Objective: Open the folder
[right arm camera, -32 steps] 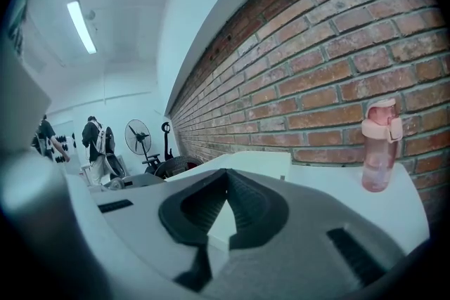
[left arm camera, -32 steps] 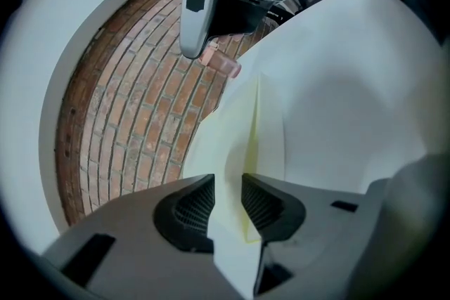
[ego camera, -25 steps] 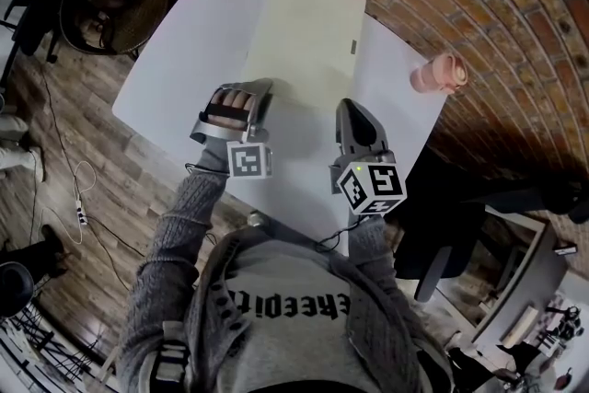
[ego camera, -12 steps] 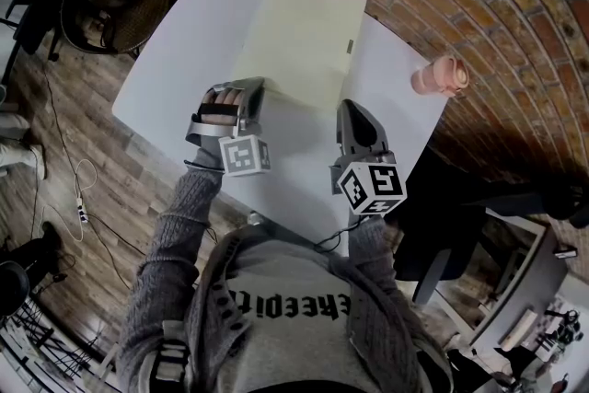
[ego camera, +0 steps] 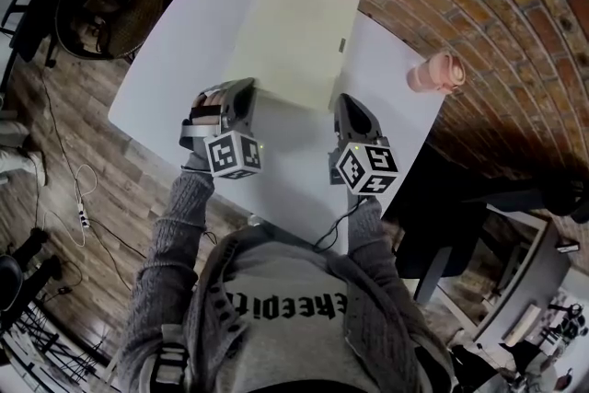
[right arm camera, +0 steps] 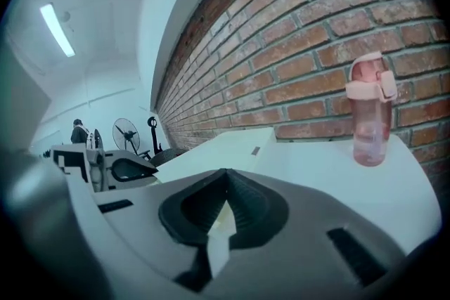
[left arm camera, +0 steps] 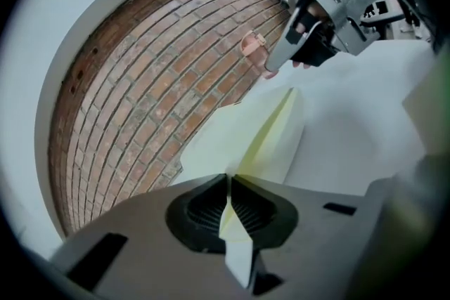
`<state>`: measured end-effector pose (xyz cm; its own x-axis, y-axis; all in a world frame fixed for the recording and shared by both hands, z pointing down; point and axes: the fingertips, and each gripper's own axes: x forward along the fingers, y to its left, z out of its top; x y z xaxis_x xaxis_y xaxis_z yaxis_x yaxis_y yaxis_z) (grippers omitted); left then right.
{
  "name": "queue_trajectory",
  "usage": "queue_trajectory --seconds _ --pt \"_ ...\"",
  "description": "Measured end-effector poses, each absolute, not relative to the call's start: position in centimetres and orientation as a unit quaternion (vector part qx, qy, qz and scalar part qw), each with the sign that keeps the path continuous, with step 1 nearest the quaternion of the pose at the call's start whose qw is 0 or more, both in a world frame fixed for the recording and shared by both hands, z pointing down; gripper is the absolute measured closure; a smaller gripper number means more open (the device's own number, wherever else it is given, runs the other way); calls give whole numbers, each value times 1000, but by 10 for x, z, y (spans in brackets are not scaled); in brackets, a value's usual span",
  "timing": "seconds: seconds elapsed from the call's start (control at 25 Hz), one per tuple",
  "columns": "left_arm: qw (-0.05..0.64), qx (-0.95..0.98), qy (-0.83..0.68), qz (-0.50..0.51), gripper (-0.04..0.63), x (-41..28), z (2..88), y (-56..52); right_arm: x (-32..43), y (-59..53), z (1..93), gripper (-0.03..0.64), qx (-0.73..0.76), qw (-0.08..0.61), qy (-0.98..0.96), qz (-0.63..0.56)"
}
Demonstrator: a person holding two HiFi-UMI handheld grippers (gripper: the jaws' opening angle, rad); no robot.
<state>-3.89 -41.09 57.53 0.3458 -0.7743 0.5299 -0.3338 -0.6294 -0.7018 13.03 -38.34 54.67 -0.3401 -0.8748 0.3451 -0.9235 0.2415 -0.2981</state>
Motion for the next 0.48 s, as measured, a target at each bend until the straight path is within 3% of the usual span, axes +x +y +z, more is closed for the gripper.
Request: queue_trajectory --seconds 0.48 --pt "199 -805 375 -415 574 -38 571 -412 124 -395 590 612 565 108 -776 258"
